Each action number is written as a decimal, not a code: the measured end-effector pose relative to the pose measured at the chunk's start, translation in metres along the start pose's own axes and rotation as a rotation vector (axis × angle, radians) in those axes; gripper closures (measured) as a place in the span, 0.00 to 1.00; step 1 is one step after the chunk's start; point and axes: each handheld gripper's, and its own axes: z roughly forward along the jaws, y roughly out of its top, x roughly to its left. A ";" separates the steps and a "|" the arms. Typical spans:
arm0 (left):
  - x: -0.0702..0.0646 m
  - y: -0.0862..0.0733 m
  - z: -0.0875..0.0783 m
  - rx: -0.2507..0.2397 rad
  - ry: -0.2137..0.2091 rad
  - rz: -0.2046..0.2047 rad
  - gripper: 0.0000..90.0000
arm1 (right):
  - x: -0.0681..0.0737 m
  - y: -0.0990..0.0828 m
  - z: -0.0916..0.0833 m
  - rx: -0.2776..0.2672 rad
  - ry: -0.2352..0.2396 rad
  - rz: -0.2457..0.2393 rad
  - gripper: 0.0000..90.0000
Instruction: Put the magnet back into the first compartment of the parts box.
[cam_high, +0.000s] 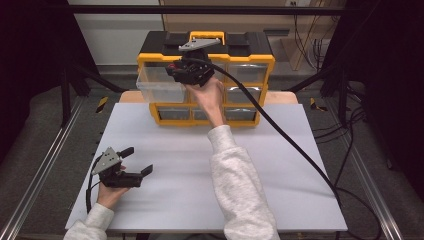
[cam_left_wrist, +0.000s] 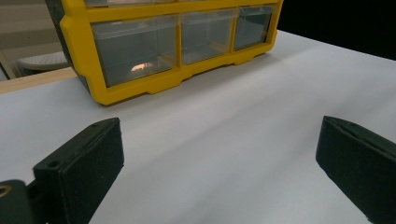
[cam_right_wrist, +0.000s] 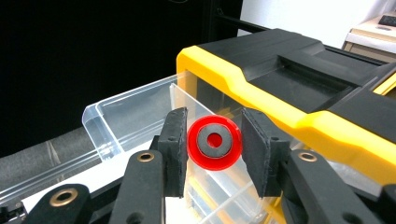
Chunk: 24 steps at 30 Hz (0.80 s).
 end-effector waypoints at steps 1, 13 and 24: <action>0.000 0.000 0.000 0.000 0.000 0.000 0.01 | 0.001 -0.001 0.000 0.005 0.000 0.003 0.69; 0.000 0.000 0.000 -0.001 0.000 0.000 0.01 | 0.006 -0.007 0.007 0.037 0.001 -0.025 0.69; 0.000 0.000 0.000 -0.002 -0.001 -0.001 0.01 | 0.007 -0.008 0.009 0.038 -0.004 -0.024 0.68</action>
